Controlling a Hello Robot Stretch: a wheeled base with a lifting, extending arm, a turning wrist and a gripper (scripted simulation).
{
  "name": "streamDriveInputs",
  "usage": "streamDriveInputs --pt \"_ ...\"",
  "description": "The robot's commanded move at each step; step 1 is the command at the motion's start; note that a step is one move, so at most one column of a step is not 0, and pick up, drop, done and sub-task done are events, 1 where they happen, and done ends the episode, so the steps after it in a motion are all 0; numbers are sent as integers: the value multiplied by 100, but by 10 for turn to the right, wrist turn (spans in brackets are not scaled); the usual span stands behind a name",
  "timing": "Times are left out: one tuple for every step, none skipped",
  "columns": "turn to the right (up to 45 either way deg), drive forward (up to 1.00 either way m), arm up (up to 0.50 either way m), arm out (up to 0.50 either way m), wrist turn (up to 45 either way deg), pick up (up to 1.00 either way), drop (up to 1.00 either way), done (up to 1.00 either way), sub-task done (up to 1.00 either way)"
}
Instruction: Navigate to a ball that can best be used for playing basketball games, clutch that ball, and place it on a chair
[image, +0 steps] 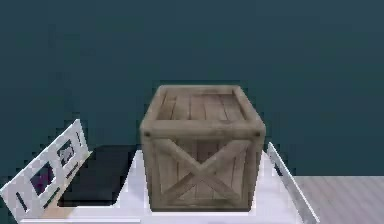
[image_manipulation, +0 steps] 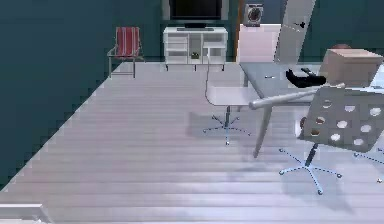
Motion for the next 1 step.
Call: streamDriveInputs --pt "-450 0 0 0 0 0 0 0 0"
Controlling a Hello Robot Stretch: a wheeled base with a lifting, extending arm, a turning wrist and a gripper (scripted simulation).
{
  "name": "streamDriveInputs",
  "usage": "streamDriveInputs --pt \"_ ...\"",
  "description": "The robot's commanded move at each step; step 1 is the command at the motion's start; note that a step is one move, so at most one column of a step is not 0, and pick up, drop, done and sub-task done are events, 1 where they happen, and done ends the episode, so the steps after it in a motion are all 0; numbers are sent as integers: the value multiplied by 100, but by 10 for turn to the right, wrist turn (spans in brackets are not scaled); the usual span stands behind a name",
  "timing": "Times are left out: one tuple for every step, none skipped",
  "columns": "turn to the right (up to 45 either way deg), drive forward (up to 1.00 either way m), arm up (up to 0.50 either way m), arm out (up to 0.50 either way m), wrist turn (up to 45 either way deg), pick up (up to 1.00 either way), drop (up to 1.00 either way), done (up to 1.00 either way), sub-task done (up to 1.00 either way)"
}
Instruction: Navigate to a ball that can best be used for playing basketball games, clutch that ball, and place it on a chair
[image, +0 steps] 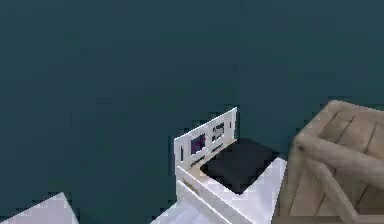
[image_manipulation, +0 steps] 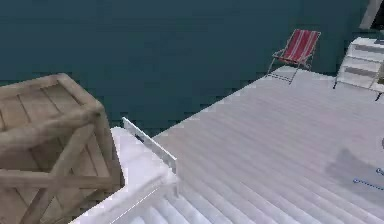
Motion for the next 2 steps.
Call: streamDriveInputs --pt "-450 0 0 0 0 0 0 0 0" --pt "-450 0 0 0 0 0 0 0 0"
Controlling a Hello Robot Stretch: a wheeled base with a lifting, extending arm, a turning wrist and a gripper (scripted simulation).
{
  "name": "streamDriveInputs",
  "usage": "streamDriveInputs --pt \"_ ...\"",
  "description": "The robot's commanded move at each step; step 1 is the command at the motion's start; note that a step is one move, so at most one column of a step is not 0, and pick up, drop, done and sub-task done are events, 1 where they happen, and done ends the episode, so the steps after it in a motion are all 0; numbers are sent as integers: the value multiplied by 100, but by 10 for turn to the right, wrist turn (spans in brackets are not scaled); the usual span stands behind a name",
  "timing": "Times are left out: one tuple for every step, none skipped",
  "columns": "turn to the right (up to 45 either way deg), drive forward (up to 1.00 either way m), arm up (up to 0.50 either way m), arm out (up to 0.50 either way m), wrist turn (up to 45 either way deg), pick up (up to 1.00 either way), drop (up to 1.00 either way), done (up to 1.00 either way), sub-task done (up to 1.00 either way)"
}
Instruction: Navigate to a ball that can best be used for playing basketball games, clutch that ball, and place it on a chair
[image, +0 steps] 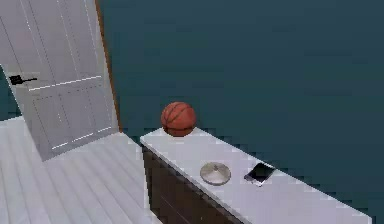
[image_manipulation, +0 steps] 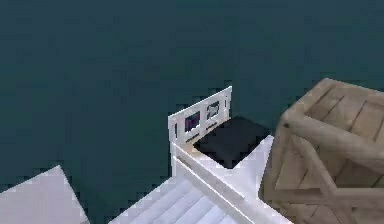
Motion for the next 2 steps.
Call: streamDriveInputs --pt "-180 0 0 0 0 0 0 0 0" --pt "0 15 0 0 0 0 0 0 0"
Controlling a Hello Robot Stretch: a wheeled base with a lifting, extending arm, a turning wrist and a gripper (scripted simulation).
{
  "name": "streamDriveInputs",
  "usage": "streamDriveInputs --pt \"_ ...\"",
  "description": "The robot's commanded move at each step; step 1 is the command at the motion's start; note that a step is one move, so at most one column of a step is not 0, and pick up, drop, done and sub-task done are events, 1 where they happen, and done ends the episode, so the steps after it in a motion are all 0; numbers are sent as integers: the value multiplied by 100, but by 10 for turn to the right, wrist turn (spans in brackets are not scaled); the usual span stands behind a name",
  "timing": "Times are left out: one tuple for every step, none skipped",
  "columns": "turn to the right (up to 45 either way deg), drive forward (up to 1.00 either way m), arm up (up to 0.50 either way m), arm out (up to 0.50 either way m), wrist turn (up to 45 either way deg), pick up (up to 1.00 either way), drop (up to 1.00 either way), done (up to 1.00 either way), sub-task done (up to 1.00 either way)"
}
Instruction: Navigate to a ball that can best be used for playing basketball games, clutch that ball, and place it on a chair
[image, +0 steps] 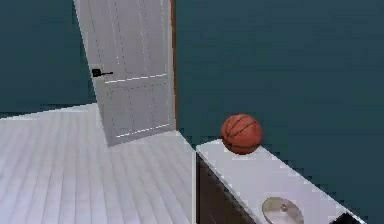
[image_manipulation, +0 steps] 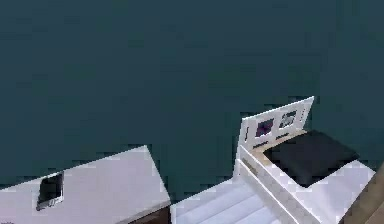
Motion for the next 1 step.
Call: streamDriveInputs --pt "-450 0 0 0 0 0 0 0 0"
